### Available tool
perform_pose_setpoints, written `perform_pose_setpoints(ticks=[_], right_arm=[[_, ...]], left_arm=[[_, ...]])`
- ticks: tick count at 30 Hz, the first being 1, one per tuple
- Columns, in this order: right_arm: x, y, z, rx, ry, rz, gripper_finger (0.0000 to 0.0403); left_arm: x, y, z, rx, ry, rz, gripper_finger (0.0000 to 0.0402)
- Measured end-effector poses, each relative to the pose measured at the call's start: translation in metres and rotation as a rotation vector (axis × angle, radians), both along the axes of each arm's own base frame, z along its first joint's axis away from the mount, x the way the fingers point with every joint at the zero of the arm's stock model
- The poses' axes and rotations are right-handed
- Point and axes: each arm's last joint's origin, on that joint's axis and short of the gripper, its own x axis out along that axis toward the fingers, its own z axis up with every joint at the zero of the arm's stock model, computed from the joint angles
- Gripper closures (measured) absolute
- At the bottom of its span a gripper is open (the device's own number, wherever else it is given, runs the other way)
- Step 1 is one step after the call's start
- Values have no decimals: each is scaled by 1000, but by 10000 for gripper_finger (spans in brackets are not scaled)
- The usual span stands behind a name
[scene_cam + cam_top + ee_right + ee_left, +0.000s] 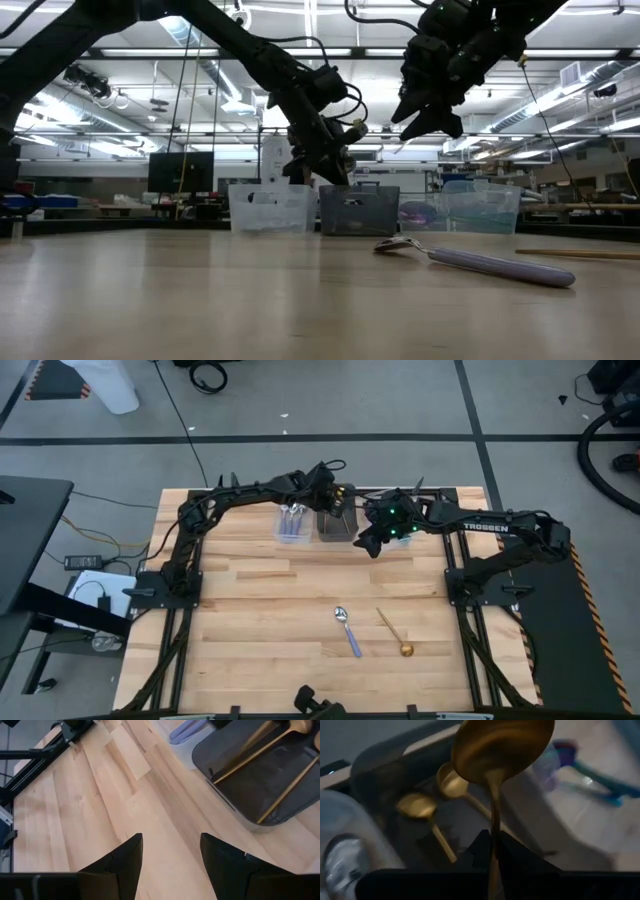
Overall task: Sort silverware by color (type)
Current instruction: Put the gold spoon into the black bin, then put the purple spoon into the left transparent bin
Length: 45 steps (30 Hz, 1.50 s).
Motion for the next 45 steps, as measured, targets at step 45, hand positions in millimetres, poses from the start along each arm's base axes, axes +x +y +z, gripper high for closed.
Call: perform_pose_setpoints(ticks=[45], right_arm=[[-2,-1,-2,-9,33,-19,195]], left_arm=[[-1,-1,-15,-133,37,-4,287]])
